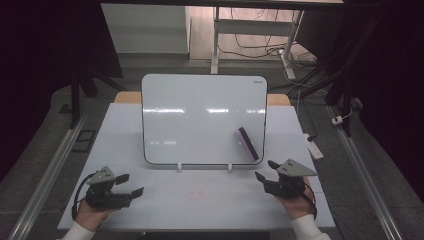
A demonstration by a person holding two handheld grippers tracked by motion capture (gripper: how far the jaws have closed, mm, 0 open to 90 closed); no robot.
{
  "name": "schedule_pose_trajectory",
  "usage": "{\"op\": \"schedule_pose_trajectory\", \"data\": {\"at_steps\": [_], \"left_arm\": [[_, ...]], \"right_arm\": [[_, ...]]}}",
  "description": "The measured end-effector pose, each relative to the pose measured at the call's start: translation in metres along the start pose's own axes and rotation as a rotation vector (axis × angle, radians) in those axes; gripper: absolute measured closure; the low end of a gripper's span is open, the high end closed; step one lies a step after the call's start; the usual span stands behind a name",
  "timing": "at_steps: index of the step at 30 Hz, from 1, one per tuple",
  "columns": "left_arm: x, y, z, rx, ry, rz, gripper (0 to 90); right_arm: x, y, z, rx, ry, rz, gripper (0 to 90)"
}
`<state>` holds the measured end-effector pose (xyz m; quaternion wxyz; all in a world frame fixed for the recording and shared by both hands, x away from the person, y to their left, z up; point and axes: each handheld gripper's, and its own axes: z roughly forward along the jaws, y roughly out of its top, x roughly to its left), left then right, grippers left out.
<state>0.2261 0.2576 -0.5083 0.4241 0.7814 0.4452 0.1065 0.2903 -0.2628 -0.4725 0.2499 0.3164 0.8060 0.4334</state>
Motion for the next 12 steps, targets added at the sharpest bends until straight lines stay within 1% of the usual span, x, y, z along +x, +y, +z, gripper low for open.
{"op": "schedule_pose_trajectory", "data": {"at_steps": [4,6,8,12], "left_arm": [[-0.0002,0.0025,0.0000,-0.011,-0.001,0.005,21.9],[-0.0007,0.0029,0.0003,-0.012,-0.002,0.006,22.0],[-0.0012,0.0030,0.0008,-0.012,-0.003,0.013,22.0],[-0.0022,0.0038,0.0014,-0.015,-0.006,0.017,22.0]], "right_arm": [[-0.0014,-0.0049,-0.0031,-0.007,0.030,-0.010,38.2],[-0.0025,-0.0062,-0.0026,-0.007,0.038,-0.002,38.2],[-0.0024,-0.0064,-0.0019,-0.004,0.043,-0.005,38.1],[-0.0013,-0.0066,-0.0015,-0.004,0.042,-0.027,37.4]]}}
